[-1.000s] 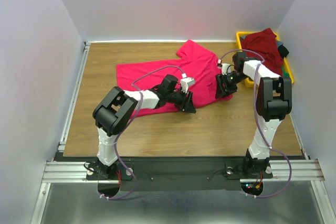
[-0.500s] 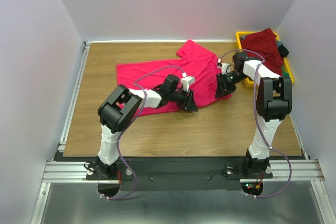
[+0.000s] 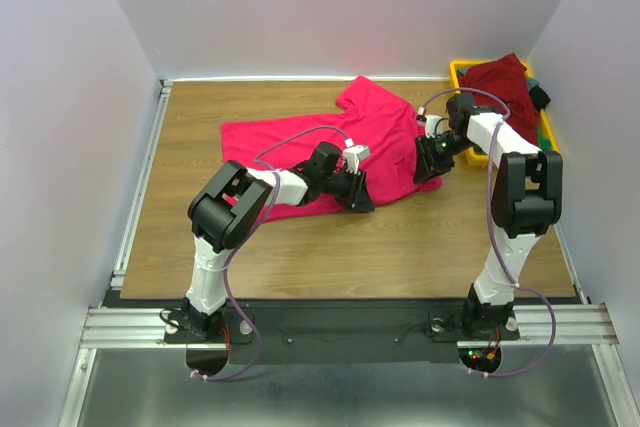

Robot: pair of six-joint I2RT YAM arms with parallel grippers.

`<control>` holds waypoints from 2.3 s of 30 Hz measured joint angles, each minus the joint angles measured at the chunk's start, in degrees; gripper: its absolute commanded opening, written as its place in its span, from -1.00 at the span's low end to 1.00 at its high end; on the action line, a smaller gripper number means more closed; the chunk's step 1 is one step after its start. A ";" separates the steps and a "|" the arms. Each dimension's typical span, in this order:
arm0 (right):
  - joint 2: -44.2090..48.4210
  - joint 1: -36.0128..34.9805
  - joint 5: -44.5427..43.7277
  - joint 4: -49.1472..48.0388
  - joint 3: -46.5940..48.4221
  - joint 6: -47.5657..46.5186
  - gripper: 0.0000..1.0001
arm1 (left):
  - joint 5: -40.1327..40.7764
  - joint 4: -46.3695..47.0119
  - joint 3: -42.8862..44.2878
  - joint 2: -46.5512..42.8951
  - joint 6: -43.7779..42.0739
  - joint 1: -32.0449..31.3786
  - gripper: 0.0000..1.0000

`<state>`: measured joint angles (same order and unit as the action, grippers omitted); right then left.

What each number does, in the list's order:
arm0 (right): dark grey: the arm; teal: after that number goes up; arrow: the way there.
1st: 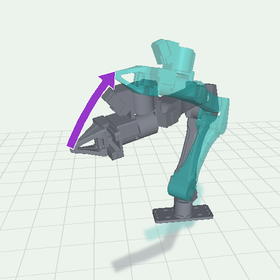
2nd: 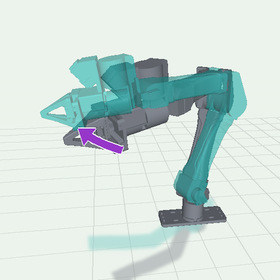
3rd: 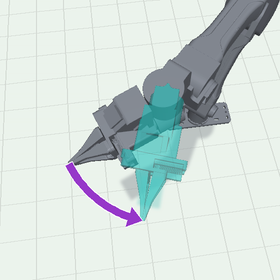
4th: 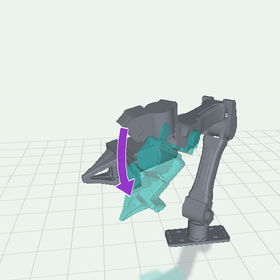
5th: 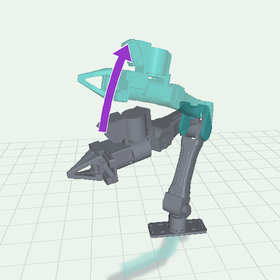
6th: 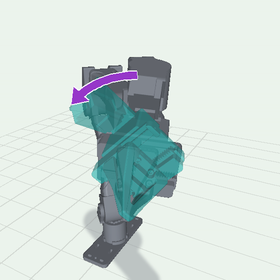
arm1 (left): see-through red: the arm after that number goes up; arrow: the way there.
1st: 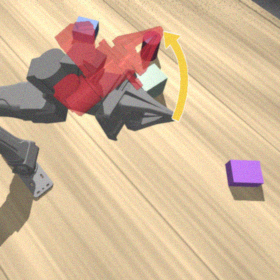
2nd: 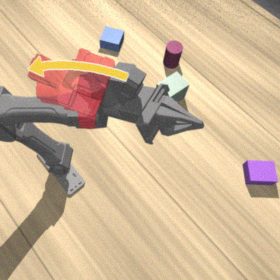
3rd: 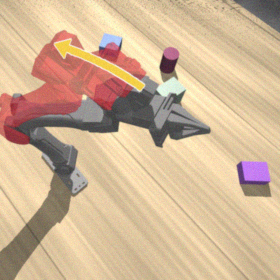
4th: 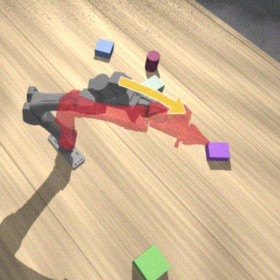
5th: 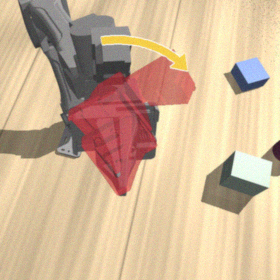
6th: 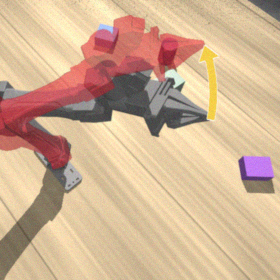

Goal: Fold and stack the t-shirts
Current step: Flatten the tshirt out

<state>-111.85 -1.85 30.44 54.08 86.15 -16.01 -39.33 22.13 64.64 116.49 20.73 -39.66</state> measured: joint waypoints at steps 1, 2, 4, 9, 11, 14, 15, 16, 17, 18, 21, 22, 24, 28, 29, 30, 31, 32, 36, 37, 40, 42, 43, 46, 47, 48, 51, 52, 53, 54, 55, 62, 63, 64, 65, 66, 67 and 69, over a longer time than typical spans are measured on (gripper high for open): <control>0.07 0.00 -0.02 0.07 0.00 0.02 -0.28 | 0.00 0.00 0.00 0.00 0.02 0.02 -0.31; 0.07 0.00 -0.04 0.17 0.00 0.00 -0.28 | -0.02 0.00 0.02 0.00 0.09 0.04 -0.31; 0.07 0.00 -0.07 0.48 0.00 -0.04 -0.28 | -0.04 0.00 0.15 0.02 0.17 0.02 -0.31; 0.07 0.00 -0.72 0.90 0.00 -0.09 -0.24 | -0.11 0.20 0.76 0.02 0.22 0.02 -0.31; 0.07 0.00 -1.60 0.90 0.00 -0.07 -0.22 | -0.11 0.33 0.76 0.02 0.22 0.02 -0.31; 0.07 0.00 -2.89 0.85 0.00 -0.07 -0.22 | -0.09 0.35 0.76 0.02 0.24 0.02 -0.31; 0.07 0.00 -3.30 0.83 0.00 -0.04 -0.22 | -0.11 0.35 0.76 0.04 0.28 0.02 -0.31; 0.07 0.00 -3.74 0.83 0.00 -0.04 -0.22 | -0.11 0.35 0.76 0.09 0.35 0.02 -0.31; 0.07 0.00 -4.07 0.83 0.00 -0.04 -0.22 | -0.09 0.37 0.76 0.15 0.39 0.02 -0.31; 0.07 0.00 -4.22 0.83 0.00 -0.04 -0.22 | -0.09 0.42 0.76 0.28 0.39 0.02 -0.31; 0.07 0.00 -4.24 0.83 0.00 -0.07 -0.26 | -0.09 0.46 1.03 1.16 0.46 0.02 -0.32; 0.04 0.00 -4.02 0.83 0.00 -0.04 -0.26 | -0.11 0.46 1.07 1.42 0.50 0.02 -0.32; -0.02 0.00 -3.26 0.81 0.00 -0.04 -0.28 | -0.33 0.59 1.09 1.92 0.81 0.02 -0.34; -0.46 0.00 -1.27 0.87 0.00 -0.02 -0.36 | -0.70 0.79 1.42 1.97 0.90 0.02 -0.45; -0.59 0.00 -0.74 0.85 0.00 0.02 -0.38 | -0.76 0.83 1.57 1.97 0.90 0.04 -0.47; -0.70 0.00 -0.39 0.85 0.00 -0.02 -0.37 | -0.83 0.81 1.73 1.97 0.98 0.04 -0.48; -0.92 0.00 -0.07 0.90 0.00 -0.02 -0.37 | -0.92 0.83 1.92 1.97 1.03 0.04 -0.51; -1.09 0.00 0.07 0.90 0.00 -0.04 -0.38 | -0.98 0.85 2.01 1.97 1.05 0.04 -0.53; -1.88 0.00 0.04 0.92 0.00 -0.07 -0.56 | -1.22 0.94 2.25 1.97 1.25 0.04 -0.68; -2.05 0.00 0.02 0.94 0.00 -0.04 -0.63 | -1.29 0.96 2.25 1.97 1.27 0.04 -0.72; -2.19 0.00 -0.09 0.96 0.00 0.02 -0.99 | -1.53 1.01 2.25 1.97 1.42 0.04 -0.92; -2.19 0.00 -0.20 0.96 0.02 -0.04 -0.99 | -1.88 1.05 2.25 1.97 1.66 0.04 -1.00; -2.19 0.00 -0.26 0.96 0.02 -0.07 -0.99 | -2.05 1.07 2.25 1.97 1.73 0.04 -1.00; -2.16 0.00 -0.61 0.96 0.02 -0.07 -0.99 | -2.67 1.20 2.25 1.97 1.97 0.04 -1.00; -2.14 0.00 -0.76 0.96 0.02 -0.07 -0.99 | -2.82 1.22 2.25 1.97 2.05 0.04 -1.00; -2.10 0.00 -1.16 0.96 0.02 -0.04 -0.99 | -2.97 1.25 2.25 1.97 2.14 0.07 -1.00; -1.55 0.00 -2.60 0.96 0.02 0.15 -0.42 | -3.39 1.25 2.25 1.97 2.25 0.17 -1.00; -1.27 0.00 -3.21 0.96 0.02 0.28 -0.32 | -3.50 1.25 2.25 1.97 2.27 0.26 -1.00; -1.11 0.00 -3.65 0.96 0.02 0.79 -0.28 | -3.56 1.25 2.25 1.95 2.27 0.28 -1.00; -1.01 0.00 -3.93 0.94 0.02 0.81 -0.25 | -3.61 1.27 2.25 1.95 2.27 0.33 -1.00; -0.98 0.00 -4.20 0.94 0.02 0.85 -0.24 | -3.63 1.27 2.25 1.95 2.29 0.37 -1.00; -1.07 0.00 -4.33 0.92 0.02 1.64 -0.31 | -3.74 1.27 2.25 1.95 2.27 0.39 -1.00; -1.09 0.00 -4.22 0.92 0.02 1.73 -0.38 | -3.72 1.27 2.25 1.95 2.27 0.39 -1.00; -1.16 0.00 -4.04 0.92 0.02 1.84 -0.42 | -3.74 1.27 2.25 1.95 2.27 0.39 -1.00; -1.22 0.00 -3.93 0.90 0.02 2.05 -0.52 | -3.74 1.25 2.25 1.95 2.29 0.39 -1.00; -1.36 0.00 -3.78 0.90 0.02 2.08 -0.56 | -3.76 1.25 2.25 1.95 2.27 0.39 -1.00; -1.51 0.00 -3.52 0.85 0.02 2.12 -0.60 | -3.76 1.25 2.25 1.95 2.27 0.39 -1.00; -1.81 0.00 -2.95 0.87 0.02 2.38 -0.70 | -3.76 1.22 2.25 1.95 2.27 0.39 -1.00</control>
<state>-113.67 -1.85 27.49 54.96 86.17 -13.63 -43.09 23.35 66.89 118.43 23.00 -39.27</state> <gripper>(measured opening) 0.208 0.017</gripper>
